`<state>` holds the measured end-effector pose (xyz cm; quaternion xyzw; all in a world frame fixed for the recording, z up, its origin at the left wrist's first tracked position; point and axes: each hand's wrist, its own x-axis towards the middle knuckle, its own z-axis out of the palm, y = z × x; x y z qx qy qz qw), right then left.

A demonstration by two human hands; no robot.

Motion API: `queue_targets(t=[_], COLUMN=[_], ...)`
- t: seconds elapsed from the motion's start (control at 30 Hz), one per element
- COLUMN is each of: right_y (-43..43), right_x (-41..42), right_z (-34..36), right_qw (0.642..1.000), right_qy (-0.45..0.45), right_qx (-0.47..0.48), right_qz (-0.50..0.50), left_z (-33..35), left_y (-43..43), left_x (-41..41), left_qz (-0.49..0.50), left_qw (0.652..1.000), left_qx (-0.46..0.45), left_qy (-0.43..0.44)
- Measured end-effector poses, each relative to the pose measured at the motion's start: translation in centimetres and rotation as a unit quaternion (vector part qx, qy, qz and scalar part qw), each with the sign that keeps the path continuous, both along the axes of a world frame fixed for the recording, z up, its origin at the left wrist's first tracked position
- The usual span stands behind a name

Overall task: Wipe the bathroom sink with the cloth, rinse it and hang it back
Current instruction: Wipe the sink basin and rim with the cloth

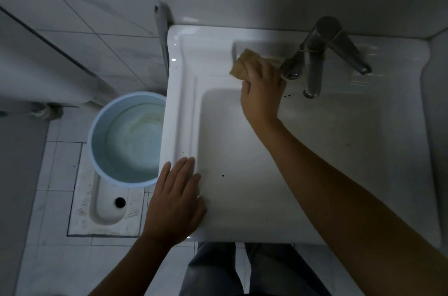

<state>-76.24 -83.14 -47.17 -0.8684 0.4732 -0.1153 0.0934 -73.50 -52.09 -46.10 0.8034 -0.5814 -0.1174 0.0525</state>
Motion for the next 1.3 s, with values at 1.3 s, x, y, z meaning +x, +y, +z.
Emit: queue_targets(t=[1.3], right_y=[-3.1], right_x=[-4.5], right_z=[0.4], right_qw=[0.998], right_qy=[0.035], right_qx=[-0.009], right_qz=[0.044], left_z=[0.3], left_y=[0.1], left_x=[0.3], left_qz=[-0.008], left_qw=[1.0], left_qx=[-0.009], left_qy=[0.004])
